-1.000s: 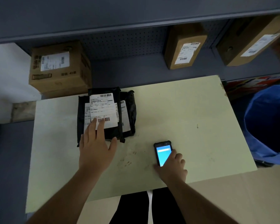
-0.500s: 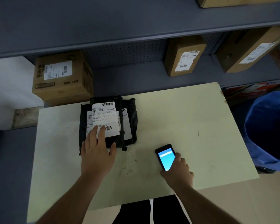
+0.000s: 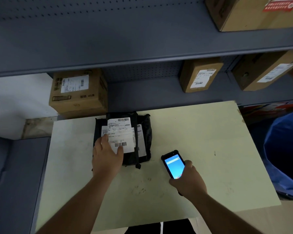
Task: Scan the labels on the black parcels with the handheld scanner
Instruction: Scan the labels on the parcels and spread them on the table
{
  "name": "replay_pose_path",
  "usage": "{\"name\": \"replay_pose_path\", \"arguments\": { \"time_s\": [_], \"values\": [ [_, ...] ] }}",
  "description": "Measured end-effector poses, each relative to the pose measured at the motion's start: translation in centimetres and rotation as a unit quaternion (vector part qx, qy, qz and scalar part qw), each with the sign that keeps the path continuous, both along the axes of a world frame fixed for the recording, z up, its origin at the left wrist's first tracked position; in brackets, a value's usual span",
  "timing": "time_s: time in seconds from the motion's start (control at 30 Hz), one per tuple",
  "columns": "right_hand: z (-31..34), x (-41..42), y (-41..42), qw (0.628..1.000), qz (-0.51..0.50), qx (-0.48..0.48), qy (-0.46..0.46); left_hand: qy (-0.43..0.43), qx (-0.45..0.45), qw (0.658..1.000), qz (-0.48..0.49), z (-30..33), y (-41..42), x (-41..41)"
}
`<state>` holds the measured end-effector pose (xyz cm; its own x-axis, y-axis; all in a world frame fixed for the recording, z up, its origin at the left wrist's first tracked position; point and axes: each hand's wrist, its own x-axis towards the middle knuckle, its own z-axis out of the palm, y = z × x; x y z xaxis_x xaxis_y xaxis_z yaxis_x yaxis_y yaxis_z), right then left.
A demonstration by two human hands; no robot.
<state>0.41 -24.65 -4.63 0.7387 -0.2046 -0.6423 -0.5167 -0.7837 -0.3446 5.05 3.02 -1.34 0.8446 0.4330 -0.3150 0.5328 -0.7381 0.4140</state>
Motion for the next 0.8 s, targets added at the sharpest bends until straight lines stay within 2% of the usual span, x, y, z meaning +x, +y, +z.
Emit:
{"name": "replay_pose_path", "arguments": {
  "time_s": [0.17,0.37,0.57,0.8],
  "values": [
    [1.4,1.4,1.0,0.999,0.012,0.041,-0.014,0.041,-0.080,0.990,0.107,0.0,0.5,3.2],
    [2.8,2.5,1.7,0.998,0.013,0.061,-0.029,0.112,-0.198,0.956,0.184,-1.4,1.3,6.8],
    [3.3,2.7,1.3,0.998,-0.001,0.064,-0.027,0.114,-0.188,0.955,0.197,-4.1,0.9,8.2],
    [3.3,3.1,0.2,0.998,-0.016,0.057,-0.014,0.117,-0.177,0.958,0.193,-1.4,-0.7,9.0]
  ]
}}
